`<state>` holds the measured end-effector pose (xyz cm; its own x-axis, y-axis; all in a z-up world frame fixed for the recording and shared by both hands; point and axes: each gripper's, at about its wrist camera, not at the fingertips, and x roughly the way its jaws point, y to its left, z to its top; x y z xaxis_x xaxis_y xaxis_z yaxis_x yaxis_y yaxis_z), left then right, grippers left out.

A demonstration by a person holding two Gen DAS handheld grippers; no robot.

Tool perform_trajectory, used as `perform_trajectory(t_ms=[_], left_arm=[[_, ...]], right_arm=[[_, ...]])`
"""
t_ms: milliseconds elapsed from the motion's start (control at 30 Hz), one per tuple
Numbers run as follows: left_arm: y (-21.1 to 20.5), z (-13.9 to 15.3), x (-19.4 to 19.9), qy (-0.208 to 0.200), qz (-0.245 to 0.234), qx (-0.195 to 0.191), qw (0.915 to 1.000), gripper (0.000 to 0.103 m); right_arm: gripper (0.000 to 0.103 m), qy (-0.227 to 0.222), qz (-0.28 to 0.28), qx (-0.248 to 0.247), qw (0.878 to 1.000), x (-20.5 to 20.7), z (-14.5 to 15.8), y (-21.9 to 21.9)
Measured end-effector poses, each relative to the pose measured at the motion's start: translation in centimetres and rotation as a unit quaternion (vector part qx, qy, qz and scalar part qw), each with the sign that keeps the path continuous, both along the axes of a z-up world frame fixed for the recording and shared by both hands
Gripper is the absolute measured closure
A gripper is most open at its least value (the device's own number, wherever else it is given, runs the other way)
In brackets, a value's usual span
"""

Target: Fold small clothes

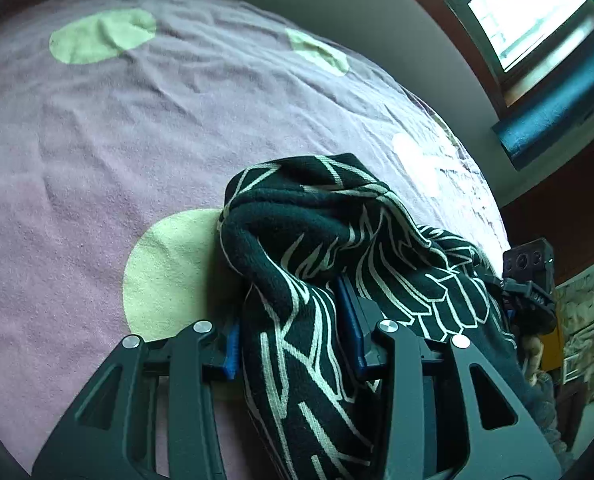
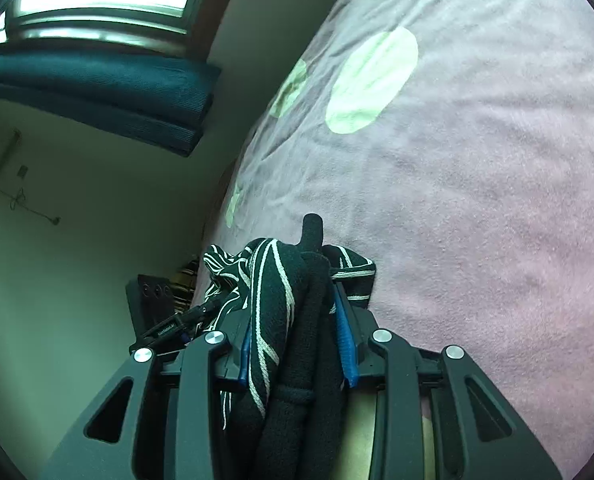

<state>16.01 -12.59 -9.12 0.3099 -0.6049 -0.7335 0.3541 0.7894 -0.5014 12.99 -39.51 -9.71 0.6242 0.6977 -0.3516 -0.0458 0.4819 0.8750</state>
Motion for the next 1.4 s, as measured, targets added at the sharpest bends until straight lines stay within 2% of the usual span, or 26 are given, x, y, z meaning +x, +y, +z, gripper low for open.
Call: perform_trajectory(t_ms=[600, 700, 767, 800, 833, 867, 900, 933, 1000, 1067, 1167, 1300, 1400], left_arm=[[-0.8, 0.1, 0.1, -0.006, -0.002, 0.023, 0.9997, 0.064], [-0.9, 0.2, 0.1, -0.006, -0.002, 0.028, 0.9996, 0.062], [-1.0, 0.6, -0.2, -0.017, -0.002, 0.039, 0.9991, 0.056], [-0.9, 0.8, -0.4, -0.021, 0.0, 0.043, 0.9988, 0.042], [-0.5, 1.1, -0.6, -0.022, 0.005, 0.044, 0.9988, 0.034], [-0.1, 1.3, -1.0, -0.02, 0.006, 0.036, 0.9991, 0.023], [0.4, 1.6, -1.4, -0.018, 0.005, 0.023, 0.9996, 0.021], [1.3, 2.1, -2.1, -0.018, 0.007, 0.004, 0.9998, 0.021], [2.8, 2.9, -3.6, -0.022, 0.015, -0.021, 0.9994, 0.013], [4.6, 3.5, -6.1, -0.023, 0.02, -0.044, 0.9986, 0.012], [6.4, 3.5, -9.6, -0.022, 0.02, -0.046, 0.9985, 0.011], [8.1, 3.0, -14.0, -0.016, 0.019, -0.046, 0.9986, 0.01], [8.4, 2.9, -16.5, -0.012, 0.013, -0.074, 0.9971, 0.01]], right_arm=[[0.069, 0.014, -0.006, -0.002, 1.0, 0.2, 0.1, 0.2], [0.065, 0.012, -0.004, 0.002, 1.0, 0.2, 0.1, 0.0], [0.058, 0.012, -0.007, 0.004, 1.0, -0.1, 0.1, -0.1], [0.052, 0.014, -0.011, 0.003, 1.0, -0.4, 0.3, -0.2], [0.048, 0.016, -0.015, 0.001, 1.0, -0.8, 0.5, -0.4], [0.04, 0.018, -0.021, -0.004, 1.0, -1.4, 0.9, -0.6], [0.032, 0.019, -0.026, -0.01, 0.999, -2.1, 1.5, -0.8], [0.03, 0.019, -0.031, -0.016, 0.999, -2.8, 2.0, -1.0], [0.027, 0.014, -0.036, -0.023, 0.999, -4.6, 3.1, -1.1], [0.025, 0.005, -0.031, -0.029, 0.999, -7.1, 4.1, -0.9], [0.023, -0.003, -0.022, -0.041, 0.999, -10.6, 4.9, 0.0], [0.023, 0.007, -0.019, -0.074, 0.997, -14.6, 4.5, 1.8], [0.022, 0.018, -0.015, -0.066, 0.998, -16.6, 3.4, 2.9]])
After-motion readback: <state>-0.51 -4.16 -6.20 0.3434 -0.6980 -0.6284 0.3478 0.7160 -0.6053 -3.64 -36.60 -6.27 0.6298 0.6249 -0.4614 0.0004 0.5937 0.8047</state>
